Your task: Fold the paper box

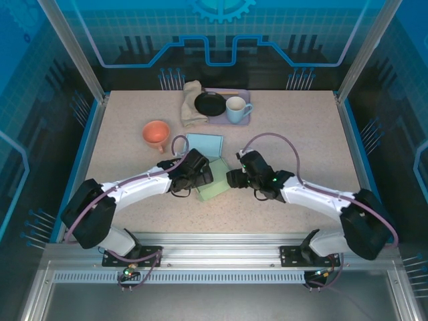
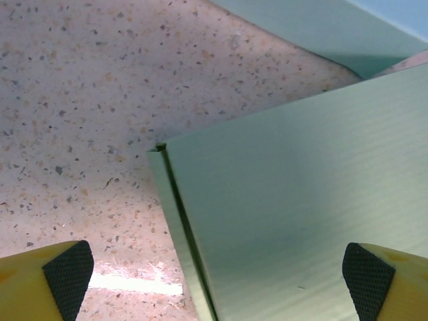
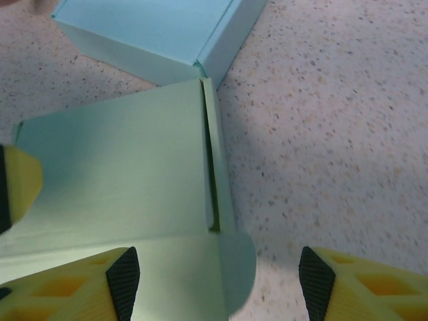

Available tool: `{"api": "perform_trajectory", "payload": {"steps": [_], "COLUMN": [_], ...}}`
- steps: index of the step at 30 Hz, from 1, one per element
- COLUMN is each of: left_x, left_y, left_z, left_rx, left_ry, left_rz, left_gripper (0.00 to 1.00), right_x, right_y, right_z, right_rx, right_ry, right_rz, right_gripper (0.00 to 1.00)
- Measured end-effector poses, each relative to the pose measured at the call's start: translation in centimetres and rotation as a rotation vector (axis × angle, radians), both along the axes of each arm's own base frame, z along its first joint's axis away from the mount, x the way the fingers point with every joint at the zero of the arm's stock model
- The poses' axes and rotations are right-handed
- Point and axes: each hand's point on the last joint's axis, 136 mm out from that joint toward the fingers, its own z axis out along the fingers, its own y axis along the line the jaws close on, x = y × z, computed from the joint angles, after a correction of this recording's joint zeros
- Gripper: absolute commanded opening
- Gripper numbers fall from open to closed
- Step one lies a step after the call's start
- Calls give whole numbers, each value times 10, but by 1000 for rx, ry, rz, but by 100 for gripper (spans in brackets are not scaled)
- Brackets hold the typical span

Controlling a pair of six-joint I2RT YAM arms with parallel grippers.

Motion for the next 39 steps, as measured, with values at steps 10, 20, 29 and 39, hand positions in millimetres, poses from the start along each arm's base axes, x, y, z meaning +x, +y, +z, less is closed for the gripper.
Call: {"api": "perform_trajectory", "payload": {"steps": [10, 20, 29, 39], "left_x": [2, 10, 32, 26], "left_y": [-5, -12, -18, -10], "left_z": [-27, -23, -18, -17], "left_rx": [16, 21, 76, 68], "left_ry": [52, 23, -27, 29], "left_rz": [10, -45, -85, -4], "left_gripper": [99, 99, 99, 99], "right_x": [5, -29, -35, -1], "right_y": [12, 24, 29, -4], "right_z": [-41, -42, -14, -24], "right_rx": [-85, 39, 73, 36], "right_ry": [98, 184, 110, 87], "right_rz": [70, 127, 123, -18], "right_gripper": [66, 65, 66, 64]}}
